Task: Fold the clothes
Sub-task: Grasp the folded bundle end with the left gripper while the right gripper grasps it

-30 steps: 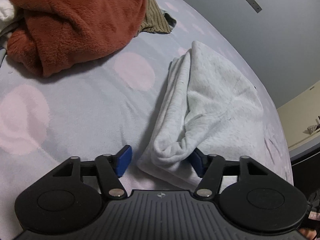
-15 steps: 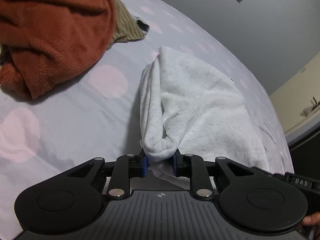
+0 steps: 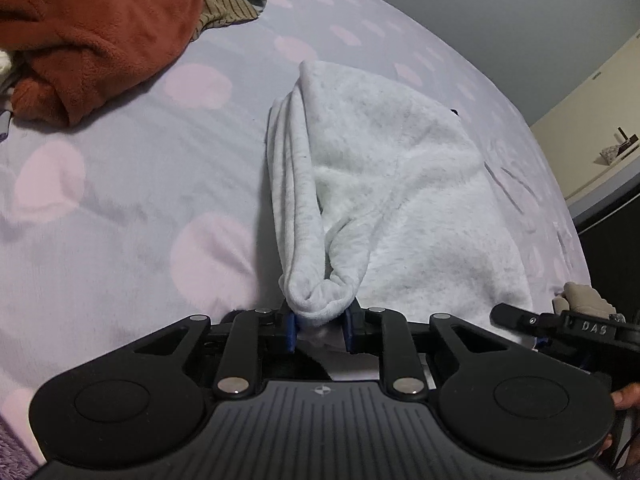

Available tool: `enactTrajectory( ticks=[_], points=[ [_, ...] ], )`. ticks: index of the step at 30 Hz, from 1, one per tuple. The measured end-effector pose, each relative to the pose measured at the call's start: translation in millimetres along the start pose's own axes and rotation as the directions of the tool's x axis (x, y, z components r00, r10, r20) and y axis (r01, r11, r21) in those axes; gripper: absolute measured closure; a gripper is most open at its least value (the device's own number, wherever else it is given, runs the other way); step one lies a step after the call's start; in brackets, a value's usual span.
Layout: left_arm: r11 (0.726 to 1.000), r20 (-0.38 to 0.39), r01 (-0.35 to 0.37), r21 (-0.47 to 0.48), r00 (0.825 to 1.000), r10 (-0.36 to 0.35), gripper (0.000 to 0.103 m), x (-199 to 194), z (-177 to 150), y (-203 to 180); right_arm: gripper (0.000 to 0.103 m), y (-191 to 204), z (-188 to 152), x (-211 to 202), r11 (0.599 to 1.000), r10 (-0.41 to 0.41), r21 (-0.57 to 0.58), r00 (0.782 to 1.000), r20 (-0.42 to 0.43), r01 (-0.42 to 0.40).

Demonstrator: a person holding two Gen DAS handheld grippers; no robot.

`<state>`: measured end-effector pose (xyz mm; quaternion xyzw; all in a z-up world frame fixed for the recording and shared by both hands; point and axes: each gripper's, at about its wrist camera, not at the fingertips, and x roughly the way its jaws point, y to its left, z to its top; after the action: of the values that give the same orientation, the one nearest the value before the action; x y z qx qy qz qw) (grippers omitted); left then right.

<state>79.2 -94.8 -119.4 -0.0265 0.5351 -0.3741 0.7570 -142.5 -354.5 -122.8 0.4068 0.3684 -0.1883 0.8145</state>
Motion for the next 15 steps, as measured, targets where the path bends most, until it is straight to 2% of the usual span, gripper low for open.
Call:
enactTrajectory(
  ticks=[3,6,10,11,12,15],
  points=[
    [1.0,0.01,-0.009,-0.004,1.0,0.009,0.078,-8,0,2,0.066,2,-3,-3,1.0,-0.02,-0.021,1.0,0.015,0.02],
    [1.0,0.032,-0.002,-0.021,0.999,0.002,0.076,-18,1,6,0.064,4,-3,-12,0.998,-0.041,-0.048,0.998,0.04,0.043],
    [1.0,0.11,0.024,0.002,0.994,-0.024,0.073,-36,4,5,0.061,3,0,-27,0.997,-0.045,-0.058,0.993,0.106,0.051],
    [1.0,0.13,0.029,0.012,0.991,-0.03,0.069,-40,5,5,0.06,5,2,-30,0.996,-0.041,-0.067,0.992,0.123,0.05],
    [0.999,0.151,0.028,0.021,0.988,-0.03,0.063,-43,7,4,0.057,8,4,-32,0.996,-0.038,-0.077,0.99,0.139,0.049],
    [0.999,0.209,0.017,0.034,0.978,-0.023,0.06,-52,14,5,0.05,17,11,-37,0.992,-0.035,-0.113,0.984,0.172,0.055]
  ],
)
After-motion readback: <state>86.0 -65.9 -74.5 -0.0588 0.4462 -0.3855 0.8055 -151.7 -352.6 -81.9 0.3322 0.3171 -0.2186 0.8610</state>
